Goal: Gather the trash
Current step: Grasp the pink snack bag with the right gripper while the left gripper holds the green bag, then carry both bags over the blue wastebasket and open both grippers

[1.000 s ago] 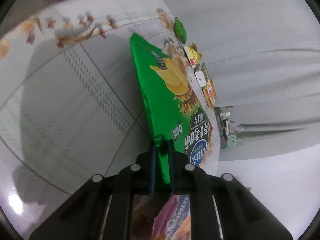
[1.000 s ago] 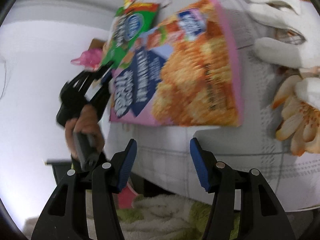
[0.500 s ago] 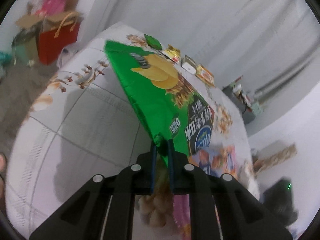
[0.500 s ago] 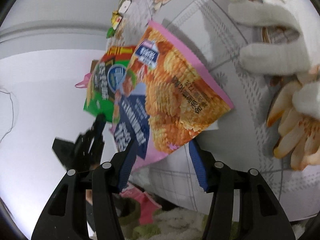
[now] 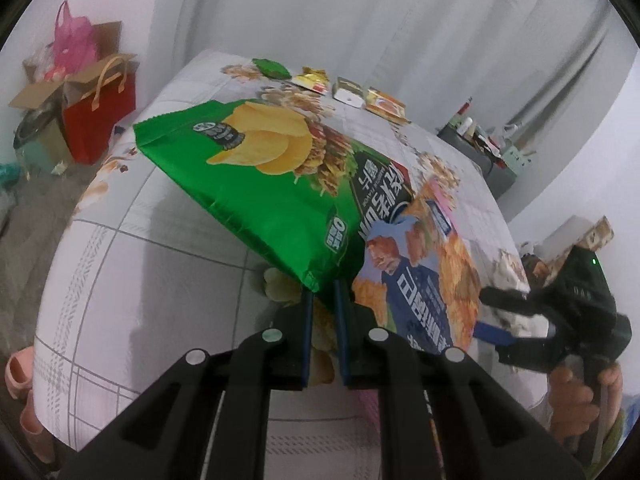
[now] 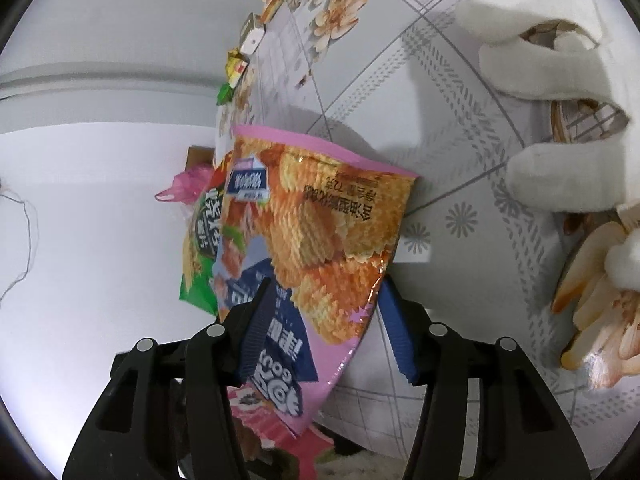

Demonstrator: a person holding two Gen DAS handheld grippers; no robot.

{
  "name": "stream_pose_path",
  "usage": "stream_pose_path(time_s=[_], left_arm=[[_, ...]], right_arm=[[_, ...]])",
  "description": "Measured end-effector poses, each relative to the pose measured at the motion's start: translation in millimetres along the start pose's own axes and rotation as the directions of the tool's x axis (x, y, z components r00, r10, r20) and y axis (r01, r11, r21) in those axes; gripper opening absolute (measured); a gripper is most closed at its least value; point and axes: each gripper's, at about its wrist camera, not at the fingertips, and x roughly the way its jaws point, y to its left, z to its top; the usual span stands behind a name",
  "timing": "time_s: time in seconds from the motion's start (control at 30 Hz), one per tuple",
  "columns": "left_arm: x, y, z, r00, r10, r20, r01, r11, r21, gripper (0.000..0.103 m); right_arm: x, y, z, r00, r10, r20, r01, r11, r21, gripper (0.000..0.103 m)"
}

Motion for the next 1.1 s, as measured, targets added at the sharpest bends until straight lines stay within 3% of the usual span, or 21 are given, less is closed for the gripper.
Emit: stream_pose_path(time_s=[0.23, 0.47, 0.6, 0.63, 0.73, 1.1], left_arm=[[-1.5, -6.3, -2.9, 1.000, 0.020, 0.003, -0.020, 0.999, 0.031, 0.010], [0.5, -6.1, -3.6, 0.999, 0.045, -0.004, -0.045, 0.998, 0.033, 0.009], [1.1, -6.8, -4.9, 0.999, 0.049, -0.004, -0.048, 0.998, 0.029, 0.009], [1.2, -6.9, -5.3, 0.999, 0.051, -0.003, -0.051, 0.998, 0.030, 0.009], [0.3, -6.0, -5.6, 0.999, 0.054, 0.002, -0.054, 0.998, 0.024, 0.008], [-18.9, -2.1, 2.3, 0.996, 0.051, 0.075, -0.052, 0.999, 0.006, 0.005]], right_arm=[[1.1, 2.6, 4.4, 0.992, 0.118, 0.042, -0.120, 0.992, 0.037, 0.043], [3.2, 24.0, -0.2, 0.986, 0.165, 0.037, -0.163, 0.985, -0.057, 0.034], [5.0, 37.8, -3.6, 0.991, 0.128, 0.042, -0.122, 0.985, -0.123, 0.024], [5.4, 40.1, -4.0, 0.992, 0.116, 0.044, -0.110, 0.985, -0.135, 0.017], [-1.5, 43.7, -8.9, 0.994, 0.091, 0.058, -0.079, 0.981, -0.179, 0.009], [-38.2, 41.6, -7.3, 0.984, 0.117, 0.137, -0.085, 0.972, -0.219, 0.001]])
